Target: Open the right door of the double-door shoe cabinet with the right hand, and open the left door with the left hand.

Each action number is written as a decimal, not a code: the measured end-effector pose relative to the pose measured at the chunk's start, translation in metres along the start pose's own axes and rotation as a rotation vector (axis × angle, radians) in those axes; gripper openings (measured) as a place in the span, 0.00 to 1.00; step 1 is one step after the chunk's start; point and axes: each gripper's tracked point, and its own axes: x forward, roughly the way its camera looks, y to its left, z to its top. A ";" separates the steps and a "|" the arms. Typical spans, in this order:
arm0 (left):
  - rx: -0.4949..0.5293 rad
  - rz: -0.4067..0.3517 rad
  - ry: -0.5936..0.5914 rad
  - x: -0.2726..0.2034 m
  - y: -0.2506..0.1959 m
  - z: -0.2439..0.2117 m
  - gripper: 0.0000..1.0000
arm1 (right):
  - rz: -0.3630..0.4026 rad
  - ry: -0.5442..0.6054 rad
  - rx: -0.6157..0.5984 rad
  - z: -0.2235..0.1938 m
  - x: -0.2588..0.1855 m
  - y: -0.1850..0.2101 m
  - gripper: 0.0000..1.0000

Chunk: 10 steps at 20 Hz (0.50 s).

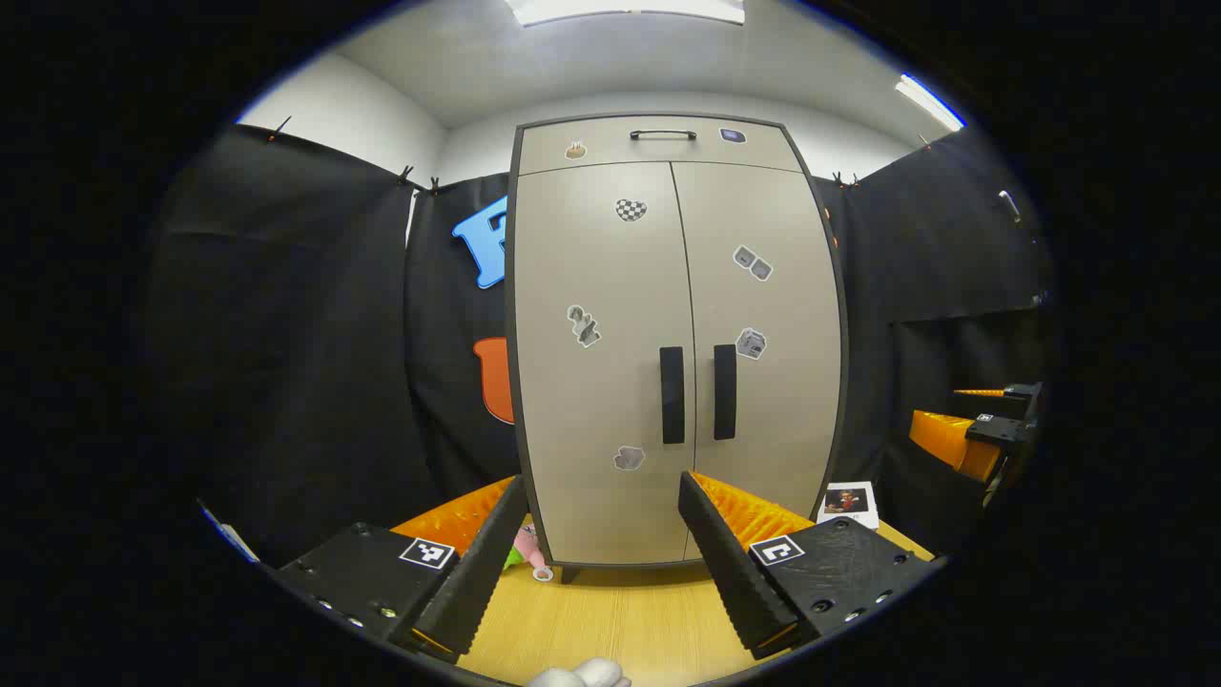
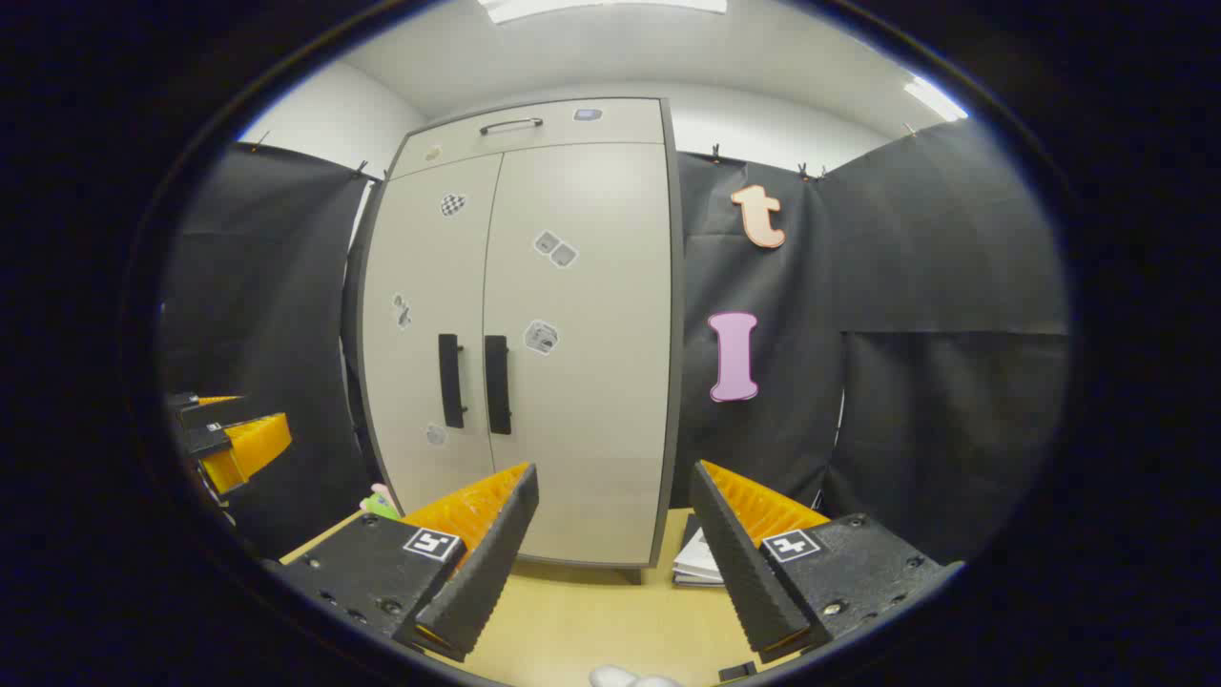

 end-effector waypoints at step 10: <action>-0.008 -0.009 -0.008 0.001 0.001 0.000 0.96 | -0.031 -0.017 -0.001 0.006 -0.001 -0.003 1.00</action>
